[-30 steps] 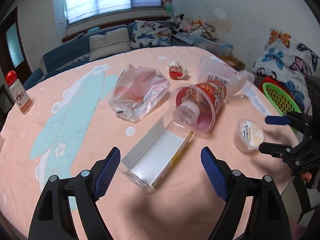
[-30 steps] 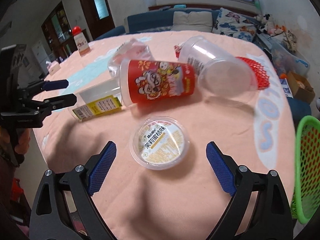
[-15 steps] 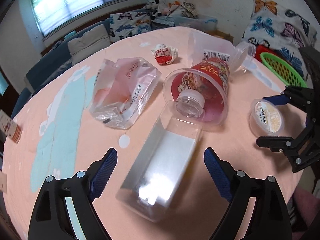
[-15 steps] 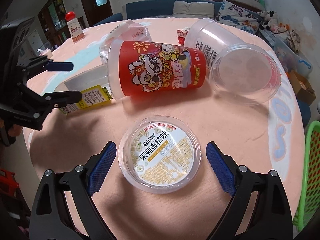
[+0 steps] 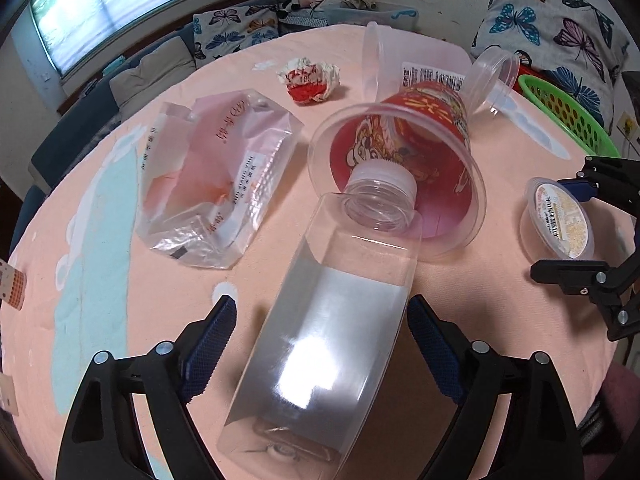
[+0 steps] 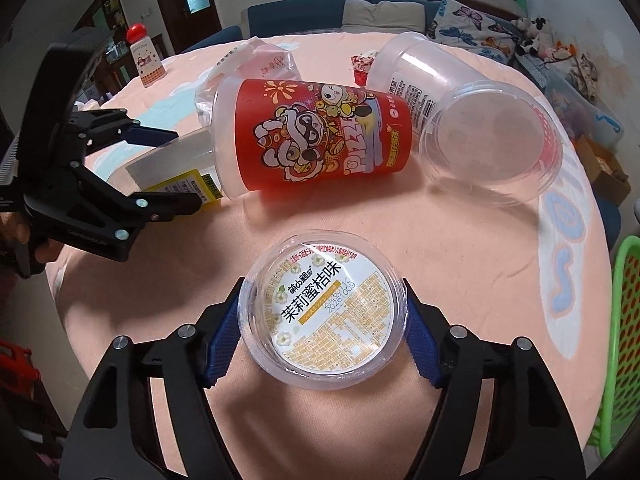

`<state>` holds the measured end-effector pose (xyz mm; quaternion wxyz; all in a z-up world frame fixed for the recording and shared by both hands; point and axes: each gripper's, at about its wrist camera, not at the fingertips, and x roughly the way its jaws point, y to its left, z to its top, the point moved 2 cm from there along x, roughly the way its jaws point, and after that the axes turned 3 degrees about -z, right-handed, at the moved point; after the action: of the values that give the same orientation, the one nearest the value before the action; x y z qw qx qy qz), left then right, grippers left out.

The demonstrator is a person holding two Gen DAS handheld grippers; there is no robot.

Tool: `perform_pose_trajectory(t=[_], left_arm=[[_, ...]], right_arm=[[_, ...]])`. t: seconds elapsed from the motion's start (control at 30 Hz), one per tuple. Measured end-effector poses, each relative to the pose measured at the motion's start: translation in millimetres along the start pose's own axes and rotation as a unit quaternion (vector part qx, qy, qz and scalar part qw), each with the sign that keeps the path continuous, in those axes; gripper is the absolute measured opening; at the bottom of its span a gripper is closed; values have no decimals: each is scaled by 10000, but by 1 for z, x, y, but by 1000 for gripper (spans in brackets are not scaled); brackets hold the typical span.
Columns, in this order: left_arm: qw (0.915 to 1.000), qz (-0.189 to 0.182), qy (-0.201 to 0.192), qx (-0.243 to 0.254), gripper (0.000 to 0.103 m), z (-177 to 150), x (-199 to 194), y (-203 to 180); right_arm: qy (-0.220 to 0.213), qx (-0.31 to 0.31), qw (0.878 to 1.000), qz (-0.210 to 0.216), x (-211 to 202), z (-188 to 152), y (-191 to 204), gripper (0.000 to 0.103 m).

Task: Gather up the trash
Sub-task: 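Grasp the clear round container with the right gripper while the left gripper grasps the clear plastic bottle, then carry the round container into the green basket and open the right gripper while the left gripper carries the bottle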

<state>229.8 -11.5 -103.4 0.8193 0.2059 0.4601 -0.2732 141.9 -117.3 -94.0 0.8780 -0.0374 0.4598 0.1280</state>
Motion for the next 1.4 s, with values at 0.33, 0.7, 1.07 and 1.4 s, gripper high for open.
perform_pose_trajectory(t=[0.33, 0.7, 1.07, 1.4], left_arm=[[9999, -13, -163, 31, 70, 0, -1, -11], [9997, 94, -231, 9, 57, -4, -9, -15], [9985, 132, -463, -268, 55, -30, -50, -22], [9952, 77, -859, -459, 55, -39, -102, -42]], right_arm=[[-67, 130, 9999, 6, -9, -6, -6, 70], [-233, 227, 9995, 11, -25, -8, -10, 70], [-425, 325, 9986, 24, -46, -19, -13, 70], [-614, 555, 9965, -139, -70, -32, -43, 70]])
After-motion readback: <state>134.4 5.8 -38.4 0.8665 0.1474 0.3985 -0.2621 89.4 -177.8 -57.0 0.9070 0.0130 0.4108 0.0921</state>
